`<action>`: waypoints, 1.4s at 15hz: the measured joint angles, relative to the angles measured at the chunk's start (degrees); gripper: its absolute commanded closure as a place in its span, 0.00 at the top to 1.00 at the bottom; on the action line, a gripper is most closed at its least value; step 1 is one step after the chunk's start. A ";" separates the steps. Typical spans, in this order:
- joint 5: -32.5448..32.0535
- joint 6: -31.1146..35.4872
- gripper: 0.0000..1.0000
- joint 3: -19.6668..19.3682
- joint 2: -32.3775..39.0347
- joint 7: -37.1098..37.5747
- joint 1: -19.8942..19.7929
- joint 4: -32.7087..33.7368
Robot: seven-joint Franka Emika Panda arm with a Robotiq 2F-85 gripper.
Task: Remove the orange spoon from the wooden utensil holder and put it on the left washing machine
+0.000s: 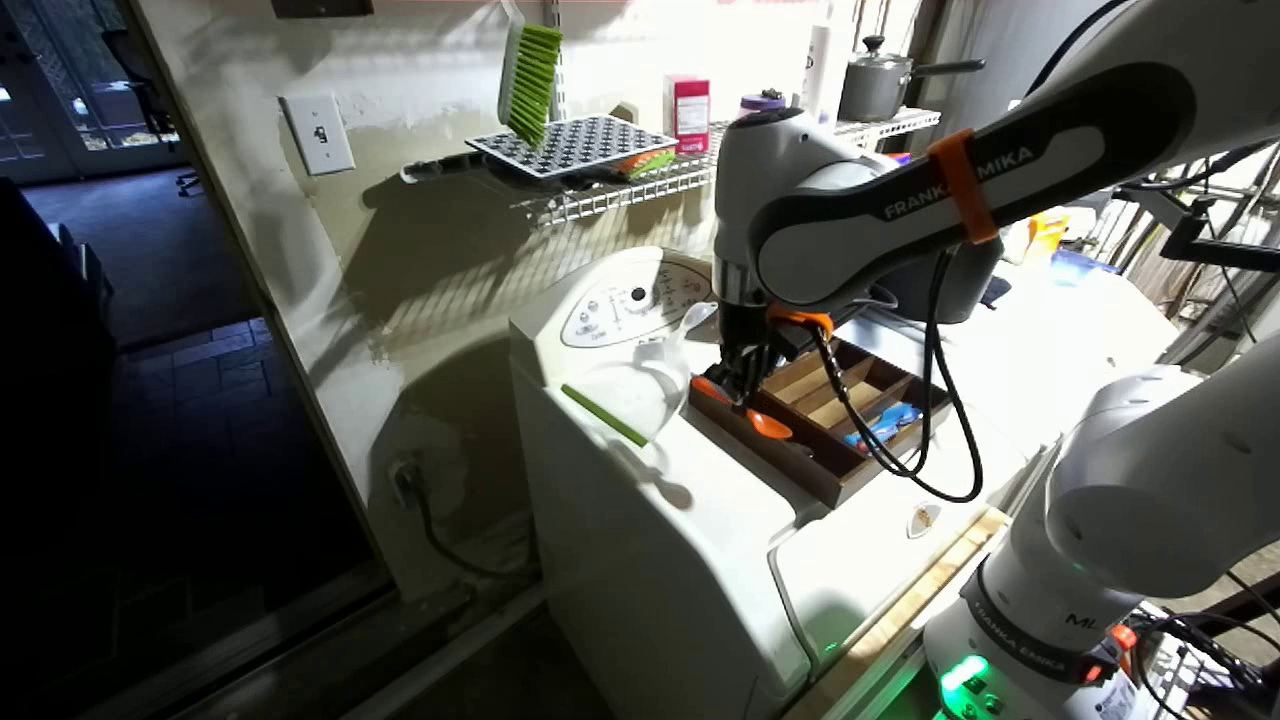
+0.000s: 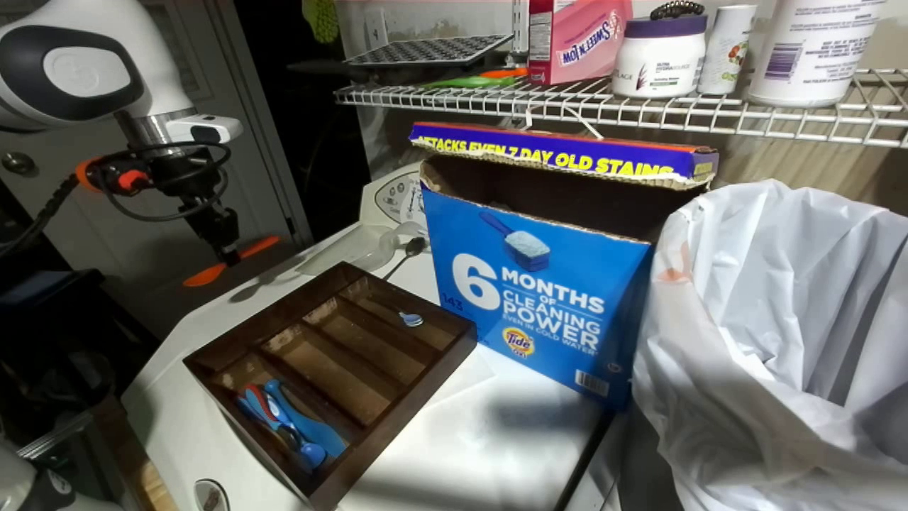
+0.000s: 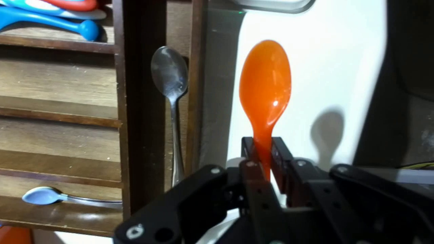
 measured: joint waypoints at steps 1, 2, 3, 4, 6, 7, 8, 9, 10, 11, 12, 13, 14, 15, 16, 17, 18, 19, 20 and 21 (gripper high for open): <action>0.96 -0.15 0.04 0.41 0.44 0.59 0.52 -0.01; 1.52 -0.15 0.04 0.88 1.12 1.36 0.80 -0.02; 1.80 -0.10 0.04 1.32 1.98 2.11 0.89 -0.02; 1.84 0.37 0.04 1.66 3.02 2.85 0.89 -0.05; 1.84 2.69 0.04 2.07 5.46 3.98 0.88 -0.21; 1.82 4.47 0.04 2.16 6.75 4.36 0.86 -0.33; 1.76 6.39 0.04 2.23 8.06 4.85 0.80 -0.47; 1.75 8.26 0.04 2.24 9.32 5.18 0.75 -0.58; 1.75 10.14 0.04 2.24 10.62 5.40 0.68 -0.65; 1.75 11.85 0.04 2.24 11.81 5.62 0.56 -0.67; 1.73 13.43 0.04 2.24 12.97 5.78 0.43 -0.67; 1.71 14.67 0.04 2.24 14.02 5.83 0.32 -0.66; 1.67 15.68 0.04 2.23 14.97 5.87 0.22 -0.66; 1.63 16.55 0.04 2.23 15.84 5.92 0.14 -0.64; 1.58 17.22 0.04 2.23 16.61 5.94 0.06 -0.64; 1.49 17.75 0.04 2.22 17.28 5.95 -0.03 -0.63; 1.34 18.15 0.04 2.21 17.90 5.99 -0.13 -0.62; 1.21 18.42 0.04 2.19 18.41 6.02 -0.27 -0.61; 1.09 18.63 0.04 2.15 18.86 6.04 -0.39 -0.60; 0.96 18.71 0.04 2.05 19.24 6.05 -0.44 -0.58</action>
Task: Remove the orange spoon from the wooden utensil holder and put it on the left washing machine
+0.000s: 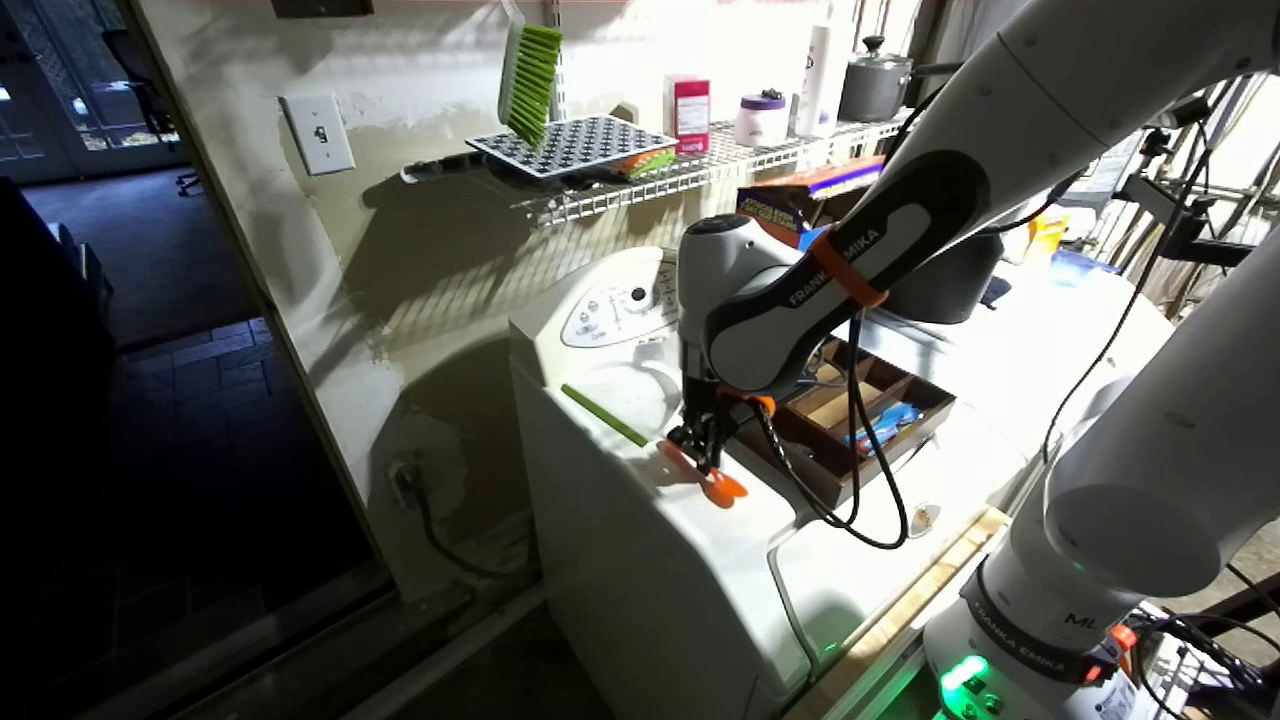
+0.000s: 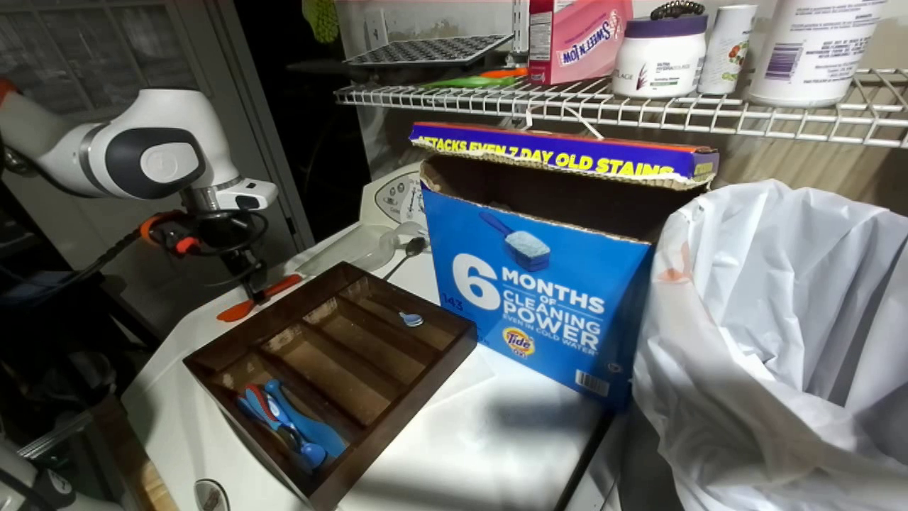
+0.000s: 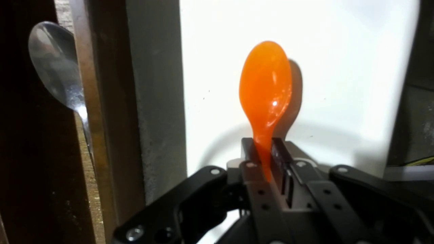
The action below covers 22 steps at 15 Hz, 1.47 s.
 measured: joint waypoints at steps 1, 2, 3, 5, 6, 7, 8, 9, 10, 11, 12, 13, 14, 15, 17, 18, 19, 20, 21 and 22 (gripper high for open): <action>-0.10 0.01 0.04 -0.09 0.28 0.01 -0.03 0.02; -0.20 0.01 0.40 -0.14 0.53 0.02 -0.08 0.05; -0.33 0.01 0.41 -0.19 0.76 0.03 -0.11 0.08; -0.34 0.01 0.54 -0.33 1.03 0.04 -0.13 0.16; -0.34 0.01 0.60 -0.42 1.05 0.04 -0.13 0.22; -0.34 0.01 0.68 -0.53 1.05 0.04 -0.13 0.32; -0.34 0.01 0.74 -0.66 1.04 0.04 -0.14 0.44; -0.34 0.01 0.81 -0.82 1.01 0.04 -0.15 0.57; -0.34 0.01 0.88 -0.95 0.91 0.04 -0.17 0.70; -0.34 0.01 0.95 -1.07 0.68 0.04 -0.21 0.76; -0.33 -0.02 0.99 -1.17 0.27 0.04 -0.24 0.79; -0.33 -0.06 1.00 -1.28 -0.39 0.04 -0.25 0.79; -0.29 -0.14 1.00 -1.38 -1.24 0.04 -0.26 0.78; -0.25 -0.46 1.00 -1.46 -2.44 0.04 -0.26 0.75; -0.21 -1.37 1.00 -1.54 -5.23 0.00 -0.26 0.69; -0.21 -1.93 1.00 -1.54 -6.80 0.00 -0.25 0.65; -0.21 -2.63 1.00 -1.54 -8.40 0.00 -0.25 0.62; -0.21 -3.39 1.00 -1.54 -9.96 0.00 -0.25 0.59; -0.21 -3.99 1.00 -1.53 -11.46 0.00 -0.25 0.55; -0.22 -4.65 1.00 -1.53 -12.86 0.00 -0.25 0.52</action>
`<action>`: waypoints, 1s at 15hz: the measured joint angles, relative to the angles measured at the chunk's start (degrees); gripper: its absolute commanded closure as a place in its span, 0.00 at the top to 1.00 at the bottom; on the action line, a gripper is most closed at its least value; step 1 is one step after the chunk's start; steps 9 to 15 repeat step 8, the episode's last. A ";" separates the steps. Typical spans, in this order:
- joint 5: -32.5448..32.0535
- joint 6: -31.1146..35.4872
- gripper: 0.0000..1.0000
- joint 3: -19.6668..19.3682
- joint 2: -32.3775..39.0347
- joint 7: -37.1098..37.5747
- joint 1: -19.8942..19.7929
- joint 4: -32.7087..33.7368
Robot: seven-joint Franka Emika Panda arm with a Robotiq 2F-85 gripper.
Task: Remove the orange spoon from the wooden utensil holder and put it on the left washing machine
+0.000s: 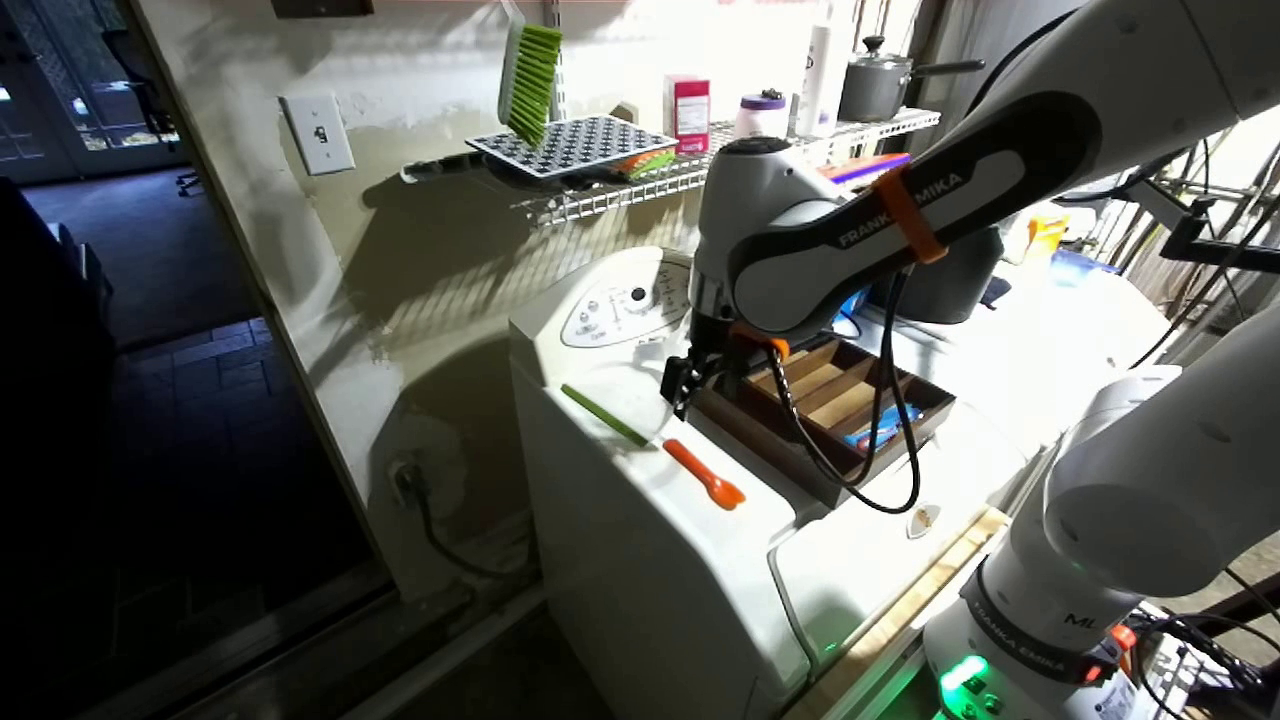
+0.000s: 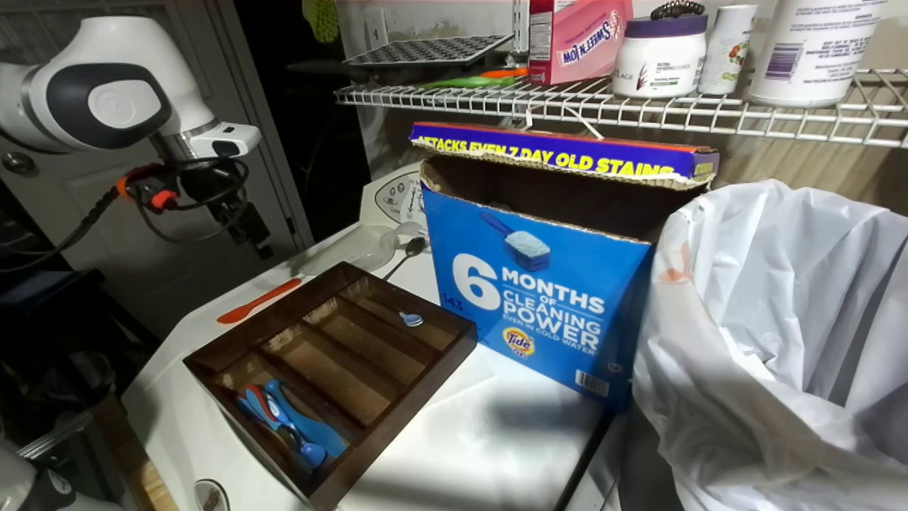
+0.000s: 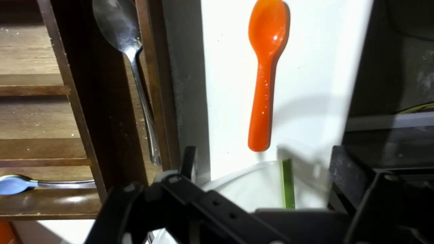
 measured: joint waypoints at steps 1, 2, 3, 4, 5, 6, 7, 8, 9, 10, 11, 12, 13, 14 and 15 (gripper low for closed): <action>0.00 -0.66 1.00 0.01 -1.35 0.00 0.00 -0.01; 0.00 -1.21 1.00 0.01 -2.65 0.00 -0.01 -0.04; 0.00 -1.72 1.00 0.01 -3.88 0.00 -0.02 -0.07; 0.00 -2.20 1.00 0.01 -4.92 0.00 -0.04 -0.14; 0.00 -2.54 1.00 0.01 -5.68 0.00 -0.05 -0.25; 0.00 -2.63 1.00 0.01 -6.12 0.00 -0.05 -0.41; 0.00 -2.63 1.00 0.01 -6.31 0.00 -0.06 -0.56; 0.00 -2.63 1.00 0.01 -6.32 0.00 -0.07 -0.63; 0.00 -2.63 1.00 0.01 -6.32 0.00 -0.07 -0.63; 0.00 -2.63 1.00 0.01 -6.32 0.00 -0.07 -0.63; 0.00 -2.63 1.00 0.01 -6.32 0.00 -0.07 -0.63; 0.00 -2.63 1.00 0.01 -6.32 0.00 -0.07 -0.63; 0.00 -2.63 1.00 0.01 -6.32 0.00 -0.07 -0.63; 0.00 -2.63 1.00 0.01 -6.32 0.00 -0.07 -0.63; 0.00 -2.63 1.00 0.01 -6.32 0.00 -0.07 -0.63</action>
